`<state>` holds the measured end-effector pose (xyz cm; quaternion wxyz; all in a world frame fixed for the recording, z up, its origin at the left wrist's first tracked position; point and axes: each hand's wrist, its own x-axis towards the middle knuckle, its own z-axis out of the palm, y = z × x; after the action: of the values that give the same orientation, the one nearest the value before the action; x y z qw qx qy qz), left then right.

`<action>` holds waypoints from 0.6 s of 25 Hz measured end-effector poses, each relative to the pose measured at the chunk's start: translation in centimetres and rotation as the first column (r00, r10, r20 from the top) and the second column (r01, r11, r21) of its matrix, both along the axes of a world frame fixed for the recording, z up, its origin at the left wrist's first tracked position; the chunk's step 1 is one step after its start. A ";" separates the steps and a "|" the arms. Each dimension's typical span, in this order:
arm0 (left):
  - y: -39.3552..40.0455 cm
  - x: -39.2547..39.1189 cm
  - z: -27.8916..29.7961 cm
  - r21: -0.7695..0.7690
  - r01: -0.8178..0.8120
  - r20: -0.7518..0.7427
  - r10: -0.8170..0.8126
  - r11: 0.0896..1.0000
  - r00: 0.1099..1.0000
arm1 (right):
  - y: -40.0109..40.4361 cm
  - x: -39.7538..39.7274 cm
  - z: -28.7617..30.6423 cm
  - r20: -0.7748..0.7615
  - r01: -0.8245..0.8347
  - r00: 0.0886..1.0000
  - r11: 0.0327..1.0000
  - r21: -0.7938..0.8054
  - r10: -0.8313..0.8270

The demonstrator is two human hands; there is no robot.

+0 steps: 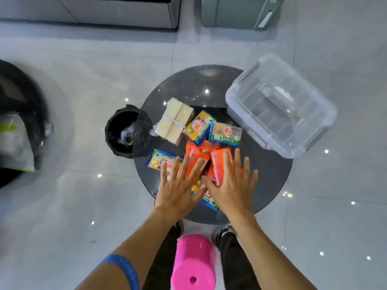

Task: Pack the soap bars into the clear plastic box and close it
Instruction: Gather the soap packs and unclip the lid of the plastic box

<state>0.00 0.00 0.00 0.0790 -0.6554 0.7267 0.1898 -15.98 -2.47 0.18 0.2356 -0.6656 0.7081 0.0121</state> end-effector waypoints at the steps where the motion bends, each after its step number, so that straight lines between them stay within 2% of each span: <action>1: -0.5 0.1 -1.7 0.006 0.012 0.008 -0.012 1.000 1.000 | -0.5 0.3 -1.5 0.012 -0.030 0.999 0.999 -0.012 0.030; 4: -3.1 0.7 -6.4 -0.044 -0.004 0.015 0.004 0.999 1.000 | -2.9 -0.1 -6.3 -0.021 -0.133 0.991 0.982 -0.136 0.131; 8: -3.2 1.8 -11.3 -0.159 0.173 -0.061 -0.185 0.972 0.981 | -2.6 -1.4 -11.9 -0.019 -0.256 0.965 0.932 -0.255 0.260; 15: -3.4 1.3 -14.2 -0.376 0.153 -0.073 -0.193 0.914 0.978 | -2.2 -1.7 -13.6 -0.037 -0.263 0.962 0.885 -0.384 0.270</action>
<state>1.28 -3.35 -14.20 -0.0684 -0.5803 0.8078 0.0776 -17.64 -4.66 -13.39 0.1024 -0.7898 0.5963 -0.1008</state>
